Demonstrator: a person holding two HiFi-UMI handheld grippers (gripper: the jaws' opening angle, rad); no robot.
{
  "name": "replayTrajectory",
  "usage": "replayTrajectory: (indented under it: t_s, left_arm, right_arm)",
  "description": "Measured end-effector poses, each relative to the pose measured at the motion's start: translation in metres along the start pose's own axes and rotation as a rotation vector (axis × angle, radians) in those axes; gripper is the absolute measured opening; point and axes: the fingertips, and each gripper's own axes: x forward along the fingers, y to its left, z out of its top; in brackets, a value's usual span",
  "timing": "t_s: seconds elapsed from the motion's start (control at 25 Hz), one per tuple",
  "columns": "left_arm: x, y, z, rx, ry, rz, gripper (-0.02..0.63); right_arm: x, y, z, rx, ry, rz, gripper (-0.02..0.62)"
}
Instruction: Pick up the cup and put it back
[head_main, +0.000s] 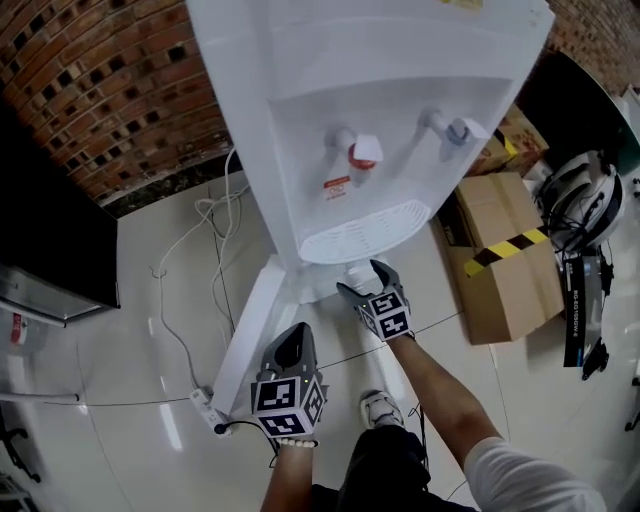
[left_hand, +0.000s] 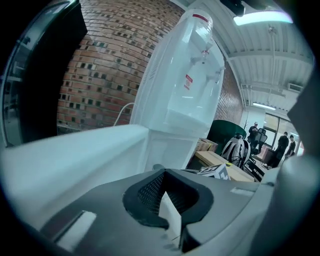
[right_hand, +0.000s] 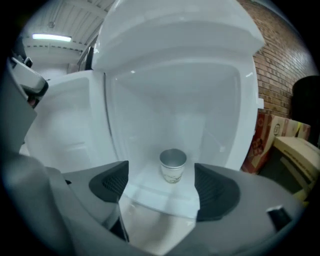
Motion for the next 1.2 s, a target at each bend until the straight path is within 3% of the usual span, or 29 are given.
replayTrajectory:
  t_s: [0.16, 0.2, 0.28, 0.36, 0.6, 0.76, 1.0, 1.2]
  left_arm:
    - [-0.047, -0.017, 0.023, -0.018, 0.026, 0.022, 0.006]
    - [-0.060, -0.024, 0.030, -0.033, 0.034, 0.024, 0.006]
    - [-0.092, -0.039, 0.047, -0.074, 0.044, 0.025, 0.006]
    - [-0.127, -0.057, 0.069, -0.101, 0.047, 0.020, 0.006]
    - [-0.232, -0.121, 0.135, -0.125, 0.079, 0.020, 0.006]
    - [-0.302, -0.156, 0.188, -0.074, 0.084, 0.024, 0.006]
    - [-0.394, -0.216, 0.255, -0.034, 0.019, -0.003, 0.006]
    - [-0.447, -0.260, 0.278, -0.008, 0.023, -0.046, 0.006]
  right_arm:
    - [-0.068, 0.020, 0.035, 0.005, 0.017, 0.016, 0.321]
    - [-0.088, 0.023, 0.050, 0.005, 0.014, 0.004, 0.238]
    - [-0.132, 0.034, 0.083, -0.005, -0.003, -0.018, 0.150]
    - [-0.178, 0.044, 0.118, -0.017, -0.014, -0.033, 0.022]
    - [-0.320, 0.069, 0.204, 0.048, 0.059, 0.006, 0.010]
    - [-0.414, 0.098, 0.264, 0.142, 0.064, 0.064, 0.009]
    - [-0.549, 0.129, 0.360, 0.099, -0.087, 0.062, 0.011]
    - [-0.635, 0.148, 0.387, 0.082, -0.019, 0.039, 0.011]
